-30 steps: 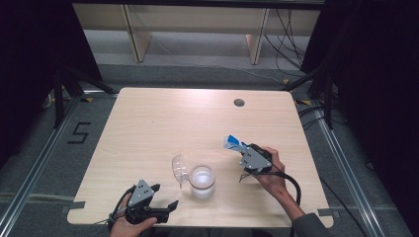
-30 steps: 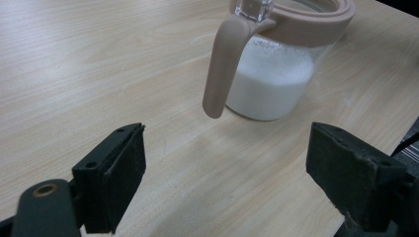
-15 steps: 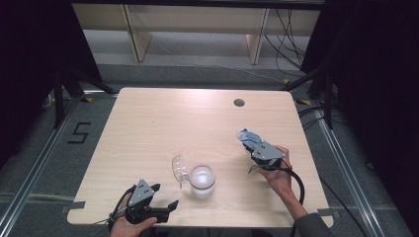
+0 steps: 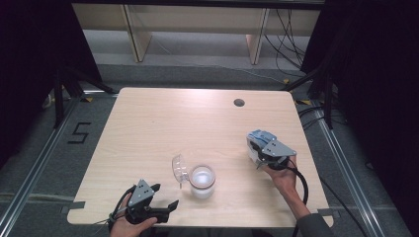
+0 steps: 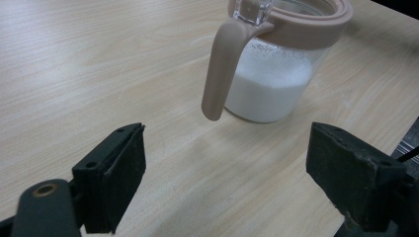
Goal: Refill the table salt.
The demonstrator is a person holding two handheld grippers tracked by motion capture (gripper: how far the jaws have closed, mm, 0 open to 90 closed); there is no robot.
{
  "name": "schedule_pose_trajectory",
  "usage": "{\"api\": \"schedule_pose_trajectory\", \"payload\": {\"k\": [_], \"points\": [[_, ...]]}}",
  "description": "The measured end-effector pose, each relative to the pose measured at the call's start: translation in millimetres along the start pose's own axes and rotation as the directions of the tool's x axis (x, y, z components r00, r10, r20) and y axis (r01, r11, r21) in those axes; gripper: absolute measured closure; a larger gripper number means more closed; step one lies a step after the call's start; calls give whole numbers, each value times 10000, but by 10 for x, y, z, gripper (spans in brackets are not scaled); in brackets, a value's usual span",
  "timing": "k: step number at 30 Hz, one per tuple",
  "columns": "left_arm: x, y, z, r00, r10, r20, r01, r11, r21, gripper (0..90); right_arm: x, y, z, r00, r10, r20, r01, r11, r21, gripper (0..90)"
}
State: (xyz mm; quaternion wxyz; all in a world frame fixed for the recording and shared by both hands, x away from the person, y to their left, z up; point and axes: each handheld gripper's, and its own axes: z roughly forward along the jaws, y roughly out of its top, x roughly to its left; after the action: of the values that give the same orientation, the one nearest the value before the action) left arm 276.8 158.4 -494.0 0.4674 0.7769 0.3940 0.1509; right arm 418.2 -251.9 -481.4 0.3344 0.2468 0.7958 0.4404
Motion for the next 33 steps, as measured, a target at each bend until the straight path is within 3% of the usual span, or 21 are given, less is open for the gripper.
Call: {"api": "schedule_pose_trajectory", "payload": {"k": [5,6,7,8,14,18,25,29,31,33], "points": [[-13,1,6,9999,-172,2,172,9998,-102,150,-71,-89,-37,9890,1471,123,-1466,9885,-372,884],[-5,-2,0,10000,-27,-36,27,10000,42,150,-86,-105,-52,9882,1520,211,-1510,9877,-411,871],[-19,-8,6,9997,-225,-38,225,9997,-25,150,-99,-112,-57,9871,1559,361,-1539,9867,-521,852],[-12,-4,5,9999,-117,15,117,9999,-85,150,-100,-122,-65,9836,1769,354,-1747,9829,-578,836],[-25,-5,5,9998,-178,-29,178,9998,-7,150,-68,-135,-72,9847,1668,499,-1649,9855,-406,712],[-13,-9,14,9999,-165,30,165,9999,0,150,-61,-127,-88,9809,1639,1045,-1615,9864,-308,570],[-13,-8,8,9999,-163,4,163,9999,3,150,-64,-110,-136,9716,2027,1219,-1995,9792,-378,355],[-13,-3,4,9999,-146,-59,146,9999,22,150,-36,-89,-220,9683,2003,1491,-1930,9792,-620,320],[-9,-4,2,9999,-118,3,118,9999,-19,150,8,-82,-275,9609,2420,1349,-2355,9699,-625,286],[-19,1,9,9997,-241,7,241,9996,-122,150,36,-78,-324,9666,2145,1401,-2085,9764,-566,274]]}}
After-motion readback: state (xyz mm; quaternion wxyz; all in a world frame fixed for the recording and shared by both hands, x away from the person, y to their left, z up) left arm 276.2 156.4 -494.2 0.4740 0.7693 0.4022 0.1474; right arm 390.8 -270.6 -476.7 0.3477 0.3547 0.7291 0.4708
